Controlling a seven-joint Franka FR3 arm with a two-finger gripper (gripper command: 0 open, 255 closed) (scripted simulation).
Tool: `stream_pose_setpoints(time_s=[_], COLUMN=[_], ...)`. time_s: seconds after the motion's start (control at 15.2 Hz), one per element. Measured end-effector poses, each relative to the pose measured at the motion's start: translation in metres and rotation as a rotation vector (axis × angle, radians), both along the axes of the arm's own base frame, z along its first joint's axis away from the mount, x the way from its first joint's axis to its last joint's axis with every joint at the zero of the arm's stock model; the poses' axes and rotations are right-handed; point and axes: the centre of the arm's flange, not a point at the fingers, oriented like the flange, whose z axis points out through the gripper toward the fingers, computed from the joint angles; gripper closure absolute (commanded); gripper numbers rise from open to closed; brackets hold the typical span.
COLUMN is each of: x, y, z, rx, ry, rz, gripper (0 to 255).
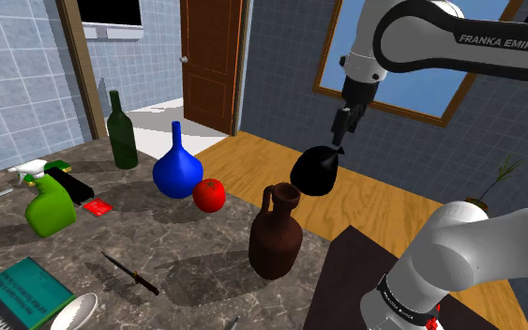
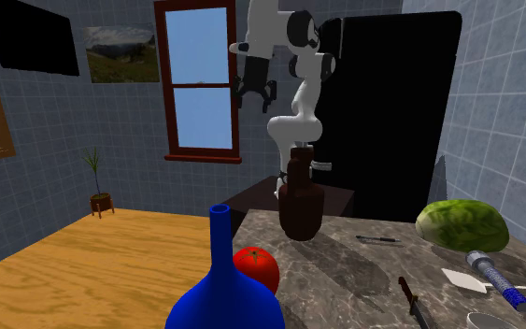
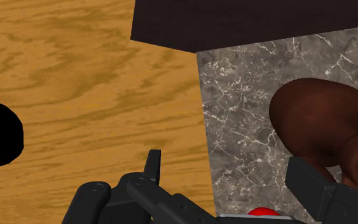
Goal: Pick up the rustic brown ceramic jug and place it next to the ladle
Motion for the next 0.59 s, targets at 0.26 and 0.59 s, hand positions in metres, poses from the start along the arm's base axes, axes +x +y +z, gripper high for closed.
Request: stream_pose_setpoints(time_s=[0.26, 0.59], x=[0.01, 0.031], y=[0.019, 0.064], z=[-0.015, -0.049], rx=[0.019, 0.063], ry=[0.013, 0.043], rz=[-0.031, -0.106], gripper=[0, 0])
